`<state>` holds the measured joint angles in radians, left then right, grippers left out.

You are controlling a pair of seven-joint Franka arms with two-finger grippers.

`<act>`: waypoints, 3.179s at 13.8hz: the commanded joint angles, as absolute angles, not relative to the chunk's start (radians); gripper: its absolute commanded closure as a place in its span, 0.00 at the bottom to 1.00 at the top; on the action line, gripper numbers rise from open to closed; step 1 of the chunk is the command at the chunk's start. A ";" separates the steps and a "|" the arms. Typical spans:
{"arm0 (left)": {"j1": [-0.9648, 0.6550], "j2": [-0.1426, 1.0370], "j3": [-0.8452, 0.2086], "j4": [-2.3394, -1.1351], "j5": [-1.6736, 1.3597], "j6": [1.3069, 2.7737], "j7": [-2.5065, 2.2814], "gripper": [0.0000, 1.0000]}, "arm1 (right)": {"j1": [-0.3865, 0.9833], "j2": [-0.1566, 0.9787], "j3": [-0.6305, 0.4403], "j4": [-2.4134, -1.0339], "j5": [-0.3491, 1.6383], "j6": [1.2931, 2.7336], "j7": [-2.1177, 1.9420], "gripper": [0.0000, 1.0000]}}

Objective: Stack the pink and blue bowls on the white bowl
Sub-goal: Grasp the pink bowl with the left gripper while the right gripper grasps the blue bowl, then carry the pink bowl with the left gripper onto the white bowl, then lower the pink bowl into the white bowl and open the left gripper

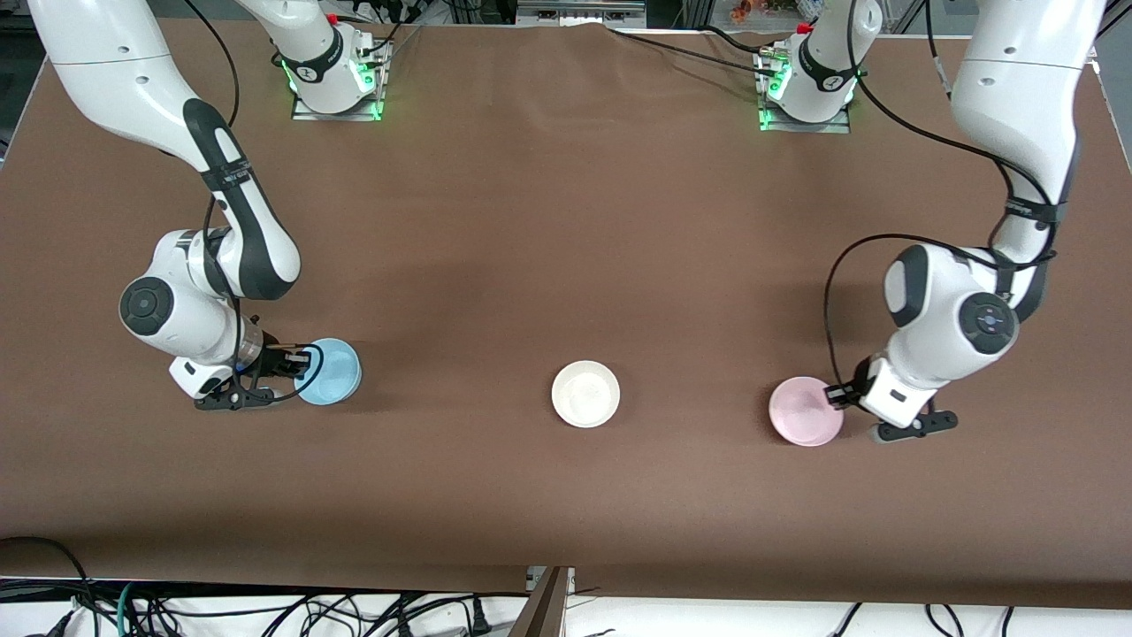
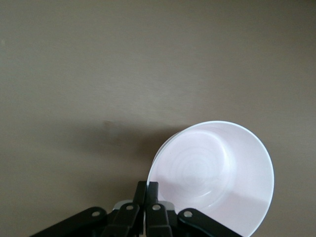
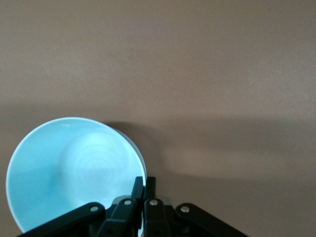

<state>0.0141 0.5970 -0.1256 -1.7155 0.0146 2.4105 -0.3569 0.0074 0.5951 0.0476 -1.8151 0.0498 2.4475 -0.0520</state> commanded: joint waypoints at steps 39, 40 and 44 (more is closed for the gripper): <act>-0.520 0.719 -0.110 -1.488 0.003 2.439 -1.422 1.00 | 0.018 0.471 0.040 -1.261 0.067 1.620 -0.037 1.00; -0.520 0.724 -0.109 -1.486 0.003 2.439 -1.425 1.00 | 0.018 0.471 0.041 -1.261 0.067 1.620 -0.038 1.00; -0.531 0.750 -0.106 -1.476 0.006 2.476 -1.431 1.00 | 0.017 0.471 0.040 -1.261 0.067 1.623 -0.040 1.00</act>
<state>-0.5074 0.7164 -0.1226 -1.5164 0.0142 2.4528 -1.4146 0.0218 0.4686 0.0380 -1.2758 0.0610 1.6286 -0.0448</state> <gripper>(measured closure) 0.974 0.982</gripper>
